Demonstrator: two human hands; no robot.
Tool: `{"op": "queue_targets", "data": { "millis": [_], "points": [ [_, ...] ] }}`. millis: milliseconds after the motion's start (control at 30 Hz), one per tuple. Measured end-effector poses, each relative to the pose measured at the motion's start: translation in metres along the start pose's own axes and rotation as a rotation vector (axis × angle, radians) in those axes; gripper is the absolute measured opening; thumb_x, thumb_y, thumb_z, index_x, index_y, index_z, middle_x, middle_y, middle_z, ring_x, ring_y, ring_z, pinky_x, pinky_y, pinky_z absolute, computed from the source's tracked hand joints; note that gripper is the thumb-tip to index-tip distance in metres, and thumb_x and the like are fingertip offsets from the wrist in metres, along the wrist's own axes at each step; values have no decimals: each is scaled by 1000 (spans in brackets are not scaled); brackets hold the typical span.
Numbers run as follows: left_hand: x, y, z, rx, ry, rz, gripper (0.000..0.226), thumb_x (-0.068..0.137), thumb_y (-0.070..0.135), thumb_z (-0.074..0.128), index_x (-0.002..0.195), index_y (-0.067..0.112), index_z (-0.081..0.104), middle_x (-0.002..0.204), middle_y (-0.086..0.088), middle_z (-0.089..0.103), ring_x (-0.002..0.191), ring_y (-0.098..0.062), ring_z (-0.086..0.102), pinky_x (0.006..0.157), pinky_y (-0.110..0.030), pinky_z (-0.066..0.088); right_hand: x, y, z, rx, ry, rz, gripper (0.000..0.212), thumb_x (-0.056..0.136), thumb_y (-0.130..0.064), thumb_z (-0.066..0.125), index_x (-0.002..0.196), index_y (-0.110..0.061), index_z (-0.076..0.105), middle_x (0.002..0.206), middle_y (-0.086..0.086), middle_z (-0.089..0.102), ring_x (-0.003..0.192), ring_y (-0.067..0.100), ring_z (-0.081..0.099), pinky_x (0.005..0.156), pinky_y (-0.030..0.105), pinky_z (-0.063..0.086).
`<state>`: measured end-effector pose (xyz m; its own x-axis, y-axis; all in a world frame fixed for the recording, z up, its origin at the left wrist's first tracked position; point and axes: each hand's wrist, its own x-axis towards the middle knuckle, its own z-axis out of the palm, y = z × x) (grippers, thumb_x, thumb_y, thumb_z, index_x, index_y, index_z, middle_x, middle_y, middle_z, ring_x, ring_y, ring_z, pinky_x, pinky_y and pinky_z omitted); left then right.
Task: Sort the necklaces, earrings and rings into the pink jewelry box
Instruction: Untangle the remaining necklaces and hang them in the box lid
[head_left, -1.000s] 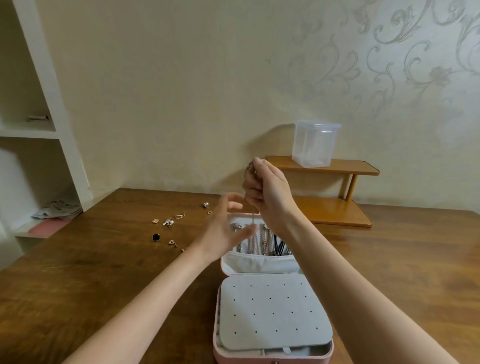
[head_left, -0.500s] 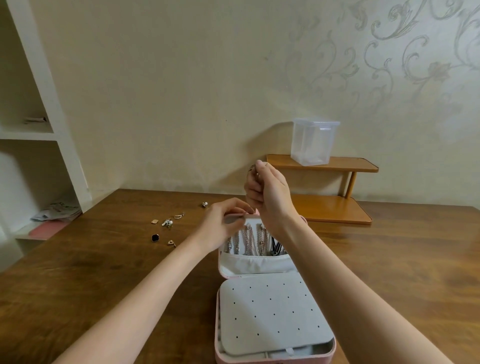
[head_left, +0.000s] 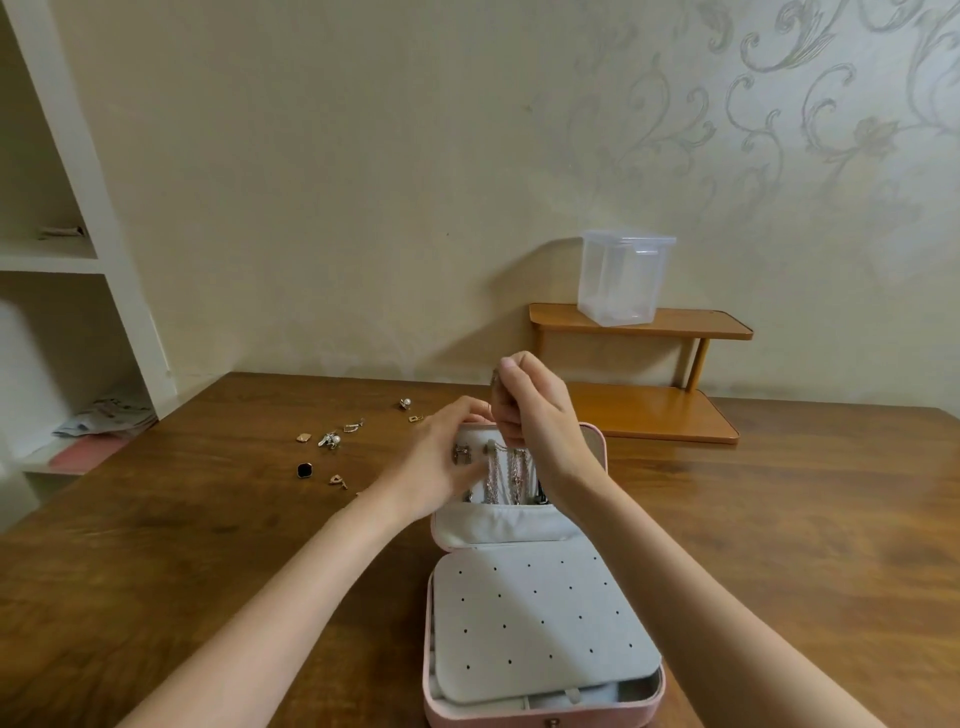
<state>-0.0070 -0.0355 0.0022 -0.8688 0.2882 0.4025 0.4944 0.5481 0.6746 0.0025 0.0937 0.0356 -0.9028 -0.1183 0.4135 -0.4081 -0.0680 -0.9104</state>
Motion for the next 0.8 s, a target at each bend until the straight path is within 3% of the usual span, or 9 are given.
{"op": "queue_targets", "data": {
  "millis": [100, 167, 233, 300, 367, 433, 633, 700, 800],
  "points": [
    [0, 1, 14, 268, 119, 2, 27, 79, 23, 67, 92, 25, 44, 94, 7, 50, 95, -13, 47, 74, -24, 38, -7, 2, 9, 5, -21, 8, 31, 98, -15, 40, 68, -11, 38, 54, -5, 35, 43, 1, 31, 42, 12, 27],
    [-1, -1, 22, 296, 233, 26, 24, 78, 28, 67, 89, 22, 46, 88, 8, 49, 90, -12, 46, 69, -20, 34, -12, 4, 14, 74, -13, 45, 32, 99, -16, 39, 67, -12, 36, 53, -3, 32, 44, 5, 27, 41, 16, 21],
    [-2, -4, 27, 236, 321, 48, 20, 79, 23, 66, 94, 15, 54, 90, 5, 56, 89, -15, 52, 72, -21, 41, -14, 5, 19, 201, -3, 101, 30, 99, -18, 38, 70, -13, 36, 54, 0, 29, 44, 8, 22, 41, 19, 17],
    [-5, -6, 30, 162, 345, 12, 24, 80, 8, 65, 103, 6, 57, 96, -5, 60, 92, -24, 57, 79, -35, 49, -13, 6, 22, 308, 6, 129, 29, 100, -20, 36, 72, -12, 38, 55, 2, 30, 45, 10, 23, 41, 21, 17],
    [-8, -6, 30, 154, 370, 60, 20, 82, 4, 63, 101, 2, 56, 89, 1, 59, 86, -27, 58, 75, -39, 50, -12, 7, 24, 372, 27, 129, 28, 100, -20, 35, 74, -11, 39, 56, 2, 35, 46, 11, 28, 41, 21, 21],
    [-9, -5, 27, 181, 372, 156, 9, 87, 14, 61, 93, 10, 56, 81, 14, 50, 81, -21, 54, 69, -33, 47, -9, 5, 23, 360, 62, 103, 28, 100, -20, 36, 75, -11, 41, 58, 1, 40, 49, 11, 35, 43, 20, 30],
    [-5, -11, 18, 174, 262, 144, 24, 88, 12, 59, 111, 12, 59, 104, 4, 60, 96, -10, 52, 78, -11, 39, 6, -13, 0, -50, 81, 19, 21, 97, -19, 45, 83, -9, 57, 75, -2, 57, 69, 5, 51, 69, 16, 43],
    [-3, -12, 16, 134, 224, 120, 23, 88, 11, 60, 111, 13, 59, 103, 8, 57, 95, -8, 52, 80, -15, 43, 9, -19, -9, -182, 50, 31, 16, 95, -17, 48, 88, -8, 60, 79, -3, 61, 70, 2, 54, 65, 13, 43],
    [-1, -11, 11, 59, 184, 76, 22, 87, 5, 59, 108, 13, 60, 101, 11, 56, 94, -3, 51, 78, -4, 40, 11, -22, -21, -127, 68, 111, 8, 91, -5, 53, 86, -6, 59, 71, 2, 63, 56, 6, 52, 50, 14, 41]
  ]
}}
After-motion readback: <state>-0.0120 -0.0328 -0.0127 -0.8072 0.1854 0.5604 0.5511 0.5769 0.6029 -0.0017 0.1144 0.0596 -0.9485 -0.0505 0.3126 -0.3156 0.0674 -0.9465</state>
